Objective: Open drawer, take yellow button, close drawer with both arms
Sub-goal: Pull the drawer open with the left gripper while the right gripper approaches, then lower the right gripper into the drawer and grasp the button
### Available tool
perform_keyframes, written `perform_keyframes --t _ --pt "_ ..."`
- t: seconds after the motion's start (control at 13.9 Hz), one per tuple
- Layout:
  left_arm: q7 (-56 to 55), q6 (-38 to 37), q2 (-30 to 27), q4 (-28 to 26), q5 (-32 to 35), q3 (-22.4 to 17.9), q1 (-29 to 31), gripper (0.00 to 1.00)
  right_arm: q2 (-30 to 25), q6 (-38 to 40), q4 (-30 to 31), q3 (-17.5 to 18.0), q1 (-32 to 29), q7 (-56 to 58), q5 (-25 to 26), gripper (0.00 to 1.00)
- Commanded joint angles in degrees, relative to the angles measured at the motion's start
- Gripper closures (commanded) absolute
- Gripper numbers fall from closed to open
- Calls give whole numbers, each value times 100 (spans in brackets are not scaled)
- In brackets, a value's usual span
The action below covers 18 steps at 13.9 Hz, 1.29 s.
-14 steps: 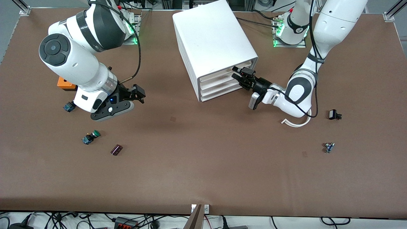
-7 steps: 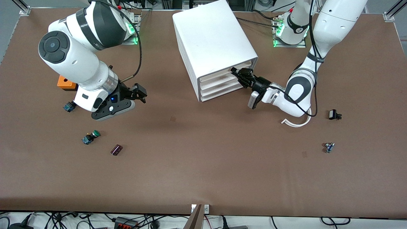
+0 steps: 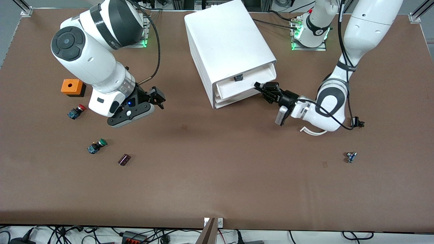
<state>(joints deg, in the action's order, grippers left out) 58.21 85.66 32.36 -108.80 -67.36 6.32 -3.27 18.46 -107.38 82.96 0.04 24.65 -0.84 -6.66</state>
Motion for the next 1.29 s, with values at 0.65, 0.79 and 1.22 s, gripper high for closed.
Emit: perform_keyframes --t 0.65,0.79,1.22 --pt "-895 -110 587 1256 574 -289 106 0 465 -853 -272 -39 1111 -907 -2 0" --pt "-1642 -321 439 1283 653 -298 124 0 561 -1108 -280 -57 1427 -1565 94 0" --pt "-4366 -752 17 2126 2383 -289 168 0 1501 -1206 -1351 -83 2183 -3227 674 0"
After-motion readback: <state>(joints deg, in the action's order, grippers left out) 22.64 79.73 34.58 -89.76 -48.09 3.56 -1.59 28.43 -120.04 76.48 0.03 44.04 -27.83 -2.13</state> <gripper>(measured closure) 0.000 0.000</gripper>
